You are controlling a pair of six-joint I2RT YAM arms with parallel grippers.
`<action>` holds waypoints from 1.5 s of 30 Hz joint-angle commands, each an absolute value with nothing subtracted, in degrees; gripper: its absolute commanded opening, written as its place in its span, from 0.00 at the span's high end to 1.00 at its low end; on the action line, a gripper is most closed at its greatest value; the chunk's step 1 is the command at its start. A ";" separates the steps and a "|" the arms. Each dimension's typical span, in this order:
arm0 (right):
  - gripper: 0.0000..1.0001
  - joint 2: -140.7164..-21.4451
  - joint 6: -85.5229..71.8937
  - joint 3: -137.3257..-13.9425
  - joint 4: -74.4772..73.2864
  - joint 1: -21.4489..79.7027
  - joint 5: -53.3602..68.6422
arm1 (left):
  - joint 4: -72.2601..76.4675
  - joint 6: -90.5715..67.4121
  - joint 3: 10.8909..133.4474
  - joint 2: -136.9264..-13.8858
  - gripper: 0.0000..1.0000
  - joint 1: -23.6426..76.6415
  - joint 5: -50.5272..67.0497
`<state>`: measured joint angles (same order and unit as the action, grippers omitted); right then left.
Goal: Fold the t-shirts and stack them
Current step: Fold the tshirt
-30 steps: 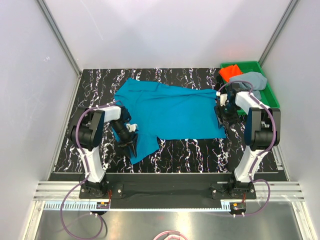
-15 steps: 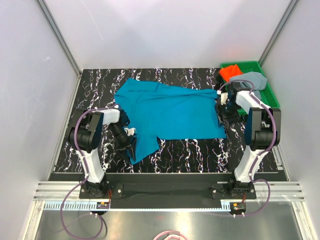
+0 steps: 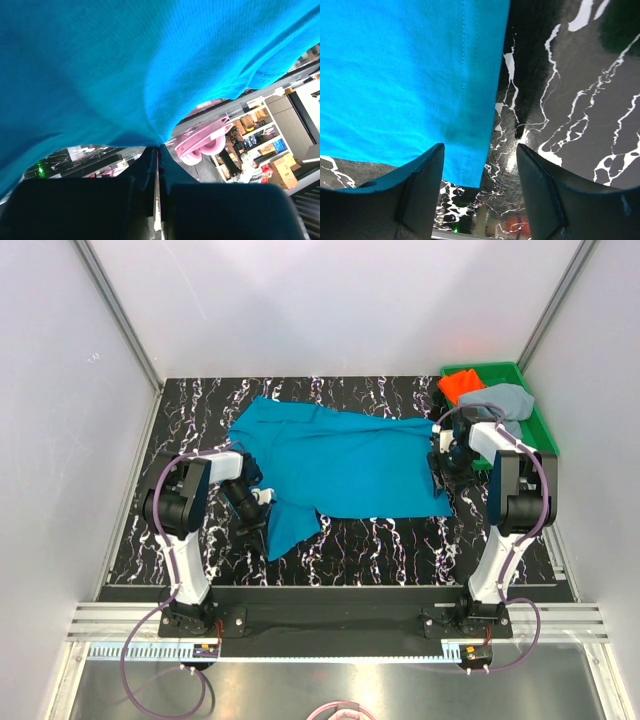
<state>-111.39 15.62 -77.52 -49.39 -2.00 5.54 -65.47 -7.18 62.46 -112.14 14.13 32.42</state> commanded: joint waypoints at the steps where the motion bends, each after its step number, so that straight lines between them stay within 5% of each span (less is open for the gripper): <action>1: 0.34 -111.36 14.85 -78.57 -50.18 -2.29 6.77 | -65.13 -8.35 61.87 -111.01 1.00 14.15 33.22; 11: 0.34 -110.57 14.50 -78.58 -50.01 -2.37 7.38 | -64.43 -7.38 69.95 -102.93 1.00 11.17 21.81; 22: 0.34 -110.22 13.45 -78.84 -49.66 -2.29 8.26 | -61.44 -5.62 78.13 -105.64 1.00 6.68 14.94; 32: 0.24 -104.33 19.25 -73.12 -44.38 -2.11 3.51 | -59.24 -1.68 88.14 -112.48 1.00 7.82 11.69; 33: 0.24 -104.50 18.73 -73.30 -44.65 -2.11 3.78 | -59.33 -0.63 89.37 -113.54 0.98 8.26 12.30; 36: 0.24 -104.77 17.67 -74.09 -45.35 -2.11 4.83 | -60.29 3.07 96.83 -117.24 0.71 11.15 11.08; 45: 0.24 -103.89 17.67 -73.57 -46.06 -2.11 5.62 | -61.00 10.54 97.84 -114.53 0.49 12.92 7.75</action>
<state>-106.89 17.58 -72.58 -46.15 -2.04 5.17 -60.23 6.17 98.80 -118.24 13.61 10.79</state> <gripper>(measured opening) 0.760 0.508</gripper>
